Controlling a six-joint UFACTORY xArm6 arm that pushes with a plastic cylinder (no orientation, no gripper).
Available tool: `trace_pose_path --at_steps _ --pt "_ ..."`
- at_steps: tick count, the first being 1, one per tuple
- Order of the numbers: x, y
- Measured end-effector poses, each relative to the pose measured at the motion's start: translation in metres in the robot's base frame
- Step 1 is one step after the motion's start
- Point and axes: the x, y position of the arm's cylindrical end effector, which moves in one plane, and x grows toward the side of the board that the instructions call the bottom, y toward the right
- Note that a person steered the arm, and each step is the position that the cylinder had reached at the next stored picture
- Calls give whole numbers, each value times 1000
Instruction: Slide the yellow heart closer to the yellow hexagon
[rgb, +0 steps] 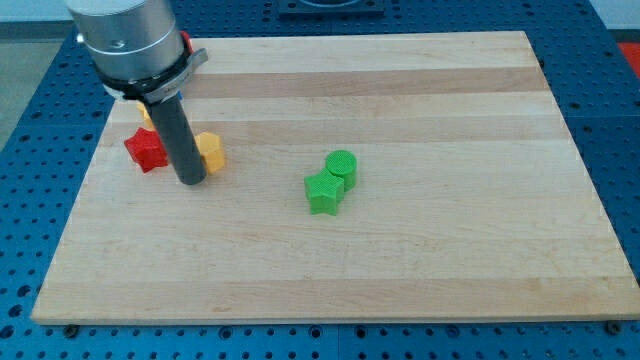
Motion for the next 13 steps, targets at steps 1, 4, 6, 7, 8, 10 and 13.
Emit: trace_pose_path --at_steps 1,4,6,7,8,10,13 --pt "-20 2" --pt "-34 27" --pt "43 -49" --pt "39 -124" --pt "30 -139" --pt "-53 -138" --pt "-101 -75"
